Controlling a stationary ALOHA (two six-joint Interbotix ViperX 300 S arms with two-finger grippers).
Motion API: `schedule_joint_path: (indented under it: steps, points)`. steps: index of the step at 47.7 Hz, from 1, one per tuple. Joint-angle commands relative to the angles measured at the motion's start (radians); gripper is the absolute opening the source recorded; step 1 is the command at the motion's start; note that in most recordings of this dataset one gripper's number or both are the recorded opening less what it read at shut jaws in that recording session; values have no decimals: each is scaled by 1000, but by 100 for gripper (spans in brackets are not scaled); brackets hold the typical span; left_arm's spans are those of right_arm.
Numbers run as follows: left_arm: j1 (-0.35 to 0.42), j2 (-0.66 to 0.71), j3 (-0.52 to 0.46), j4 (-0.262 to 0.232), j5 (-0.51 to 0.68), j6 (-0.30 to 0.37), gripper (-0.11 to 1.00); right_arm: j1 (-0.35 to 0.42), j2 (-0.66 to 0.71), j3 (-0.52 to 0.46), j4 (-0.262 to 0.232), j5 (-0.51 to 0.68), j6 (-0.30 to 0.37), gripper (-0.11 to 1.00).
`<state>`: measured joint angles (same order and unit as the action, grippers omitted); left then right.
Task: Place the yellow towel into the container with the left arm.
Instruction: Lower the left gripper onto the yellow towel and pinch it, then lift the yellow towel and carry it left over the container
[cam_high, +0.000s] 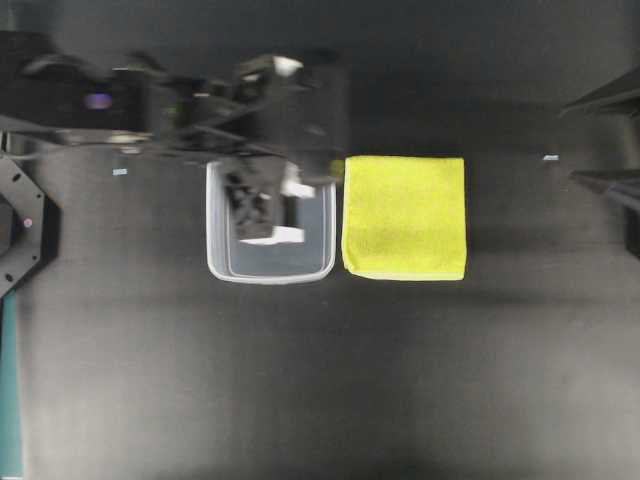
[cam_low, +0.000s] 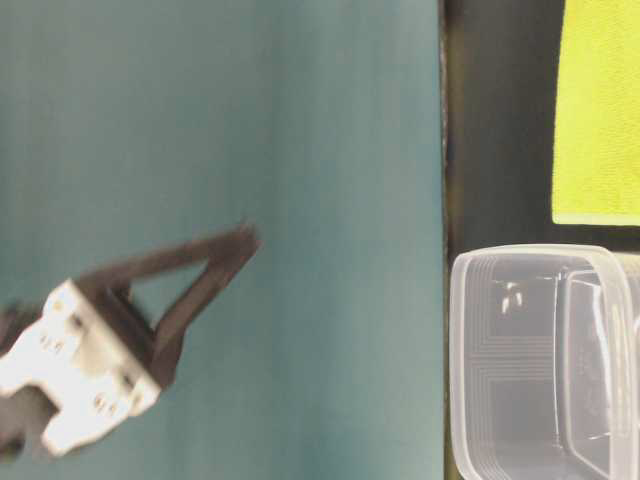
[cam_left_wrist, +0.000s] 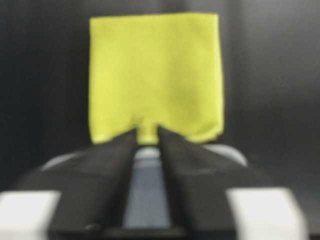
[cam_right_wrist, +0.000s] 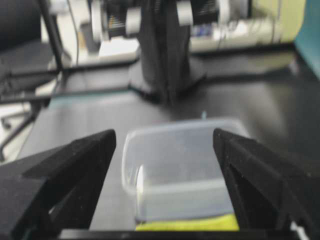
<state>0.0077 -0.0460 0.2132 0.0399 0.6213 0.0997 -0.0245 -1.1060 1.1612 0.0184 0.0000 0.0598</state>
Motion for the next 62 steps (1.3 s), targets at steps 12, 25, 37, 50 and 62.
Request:
schedule_joint_path:
  steps: [12, 25, 37, 50, 62]
  points:
    - [11, 337, -336, 5, 204, 57, 89, -29, -164, -41, -2, 152, -6, 76]
    - [23, 543, -466, 5, 218, 75, 90, -38, -189, -49, -3, 156, -5, 76]
    - [23, 627, -469, 5, 232, 72, 90, -38, -198, -52, -3, 161, -3, 76]
    - [20, 692, -468, 5, 222, 69, 90, -38, -224, -71, -2, 176, -5, 76]
    - [-12, 706, -469, 5, 204, 72, 78, -38, -241, -84, -3, 215, -3, 76]
